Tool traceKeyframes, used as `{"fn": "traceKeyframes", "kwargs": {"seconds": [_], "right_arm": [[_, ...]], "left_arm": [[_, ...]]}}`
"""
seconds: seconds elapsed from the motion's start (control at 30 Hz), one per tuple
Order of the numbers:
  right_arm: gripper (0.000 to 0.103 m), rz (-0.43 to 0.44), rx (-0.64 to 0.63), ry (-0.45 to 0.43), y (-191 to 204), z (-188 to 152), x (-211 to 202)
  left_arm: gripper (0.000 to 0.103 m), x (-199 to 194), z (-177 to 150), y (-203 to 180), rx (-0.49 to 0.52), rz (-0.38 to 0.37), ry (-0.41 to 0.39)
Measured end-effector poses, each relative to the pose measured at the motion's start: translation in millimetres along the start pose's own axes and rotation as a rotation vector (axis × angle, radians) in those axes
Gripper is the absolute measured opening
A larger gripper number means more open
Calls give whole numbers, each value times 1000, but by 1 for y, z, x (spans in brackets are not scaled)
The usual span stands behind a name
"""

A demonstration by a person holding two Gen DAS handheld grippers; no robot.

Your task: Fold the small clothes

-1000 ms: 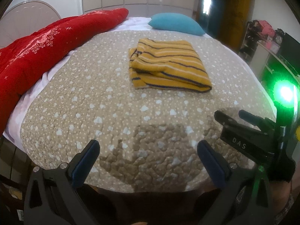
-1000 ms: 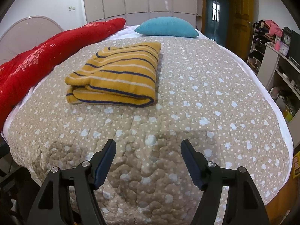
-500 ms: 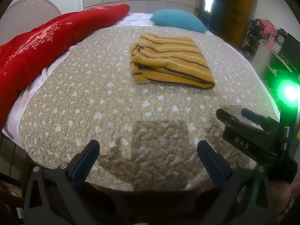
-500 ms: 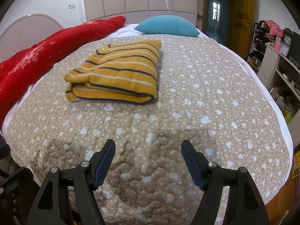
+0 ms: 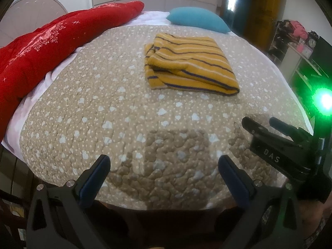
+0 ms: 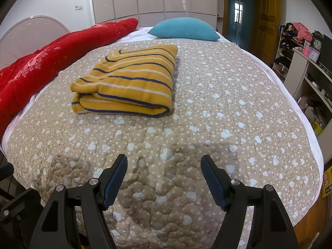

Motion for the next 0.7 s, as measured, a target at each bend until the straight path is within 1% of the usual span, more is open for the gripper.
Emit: {"fn": "traceKeyframes", "kwargs": {"seconds": [0.7], "right_arm": [[79, -5, 12, 1, -2, -2, 0]], "left_arm": [[103, 7, -4, 0, 5, -4, 25]]}}
Point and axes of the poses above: each gripper's, at about its wrist camera, not at the fingertips, and x roughly the way its jaws point, y to its left, z to its top, the point moved 10 cm from there along x, roughly the way its jaws point, and after that the axes turned 15 degrees about y, right-handed, at the moved point
